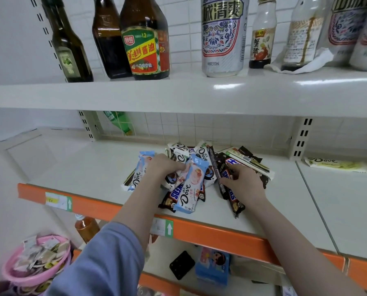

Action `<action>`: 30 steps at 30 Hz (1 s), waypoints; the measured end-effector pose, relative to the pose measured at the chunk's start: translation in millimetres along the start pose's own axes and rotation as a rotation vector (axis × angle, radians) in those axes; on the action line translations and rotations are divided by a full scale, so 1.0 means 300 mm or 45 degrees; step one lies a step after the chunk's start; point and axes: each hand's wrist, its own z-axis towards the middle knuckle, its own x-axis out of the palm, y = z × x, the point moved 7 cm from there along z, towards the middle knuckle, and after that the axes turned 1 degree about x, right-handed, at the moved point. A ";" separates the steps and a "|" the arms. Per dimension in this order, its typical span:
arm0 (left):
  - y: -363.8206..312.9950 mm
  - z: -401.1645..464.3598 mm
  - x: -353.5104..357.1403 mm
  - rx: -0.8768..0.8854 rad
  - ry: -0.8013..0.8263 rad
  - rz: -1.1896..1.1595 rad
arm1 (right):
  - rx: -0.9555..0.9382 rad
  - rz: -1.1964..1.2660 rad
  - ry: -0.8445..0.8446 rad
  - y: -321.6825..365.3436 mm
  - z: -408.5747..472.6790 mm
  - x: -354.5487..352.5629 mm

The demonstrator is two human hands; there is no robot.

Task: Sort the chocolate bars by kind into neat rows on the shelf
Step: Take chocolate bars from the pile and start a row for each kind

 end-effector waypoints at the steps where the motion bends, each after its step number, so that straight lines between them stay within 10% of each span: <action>1: 0.002 0.002 0.002 0.011 0.007 -0.019 | 0.010 -0.002 -0.020 -0.003 -0.001 -0.001; 17: 0.171 -0.146 -0.084 -0.079 0.002 -1.132 | -0.012 0.108 -0.224 0.013 -0.069 -0.057; 30: 0.178 -0.160 0.004 -0.215 0.280 -1.284 | -0.010 0.103 -0.234 0.002 -0.087 -0.059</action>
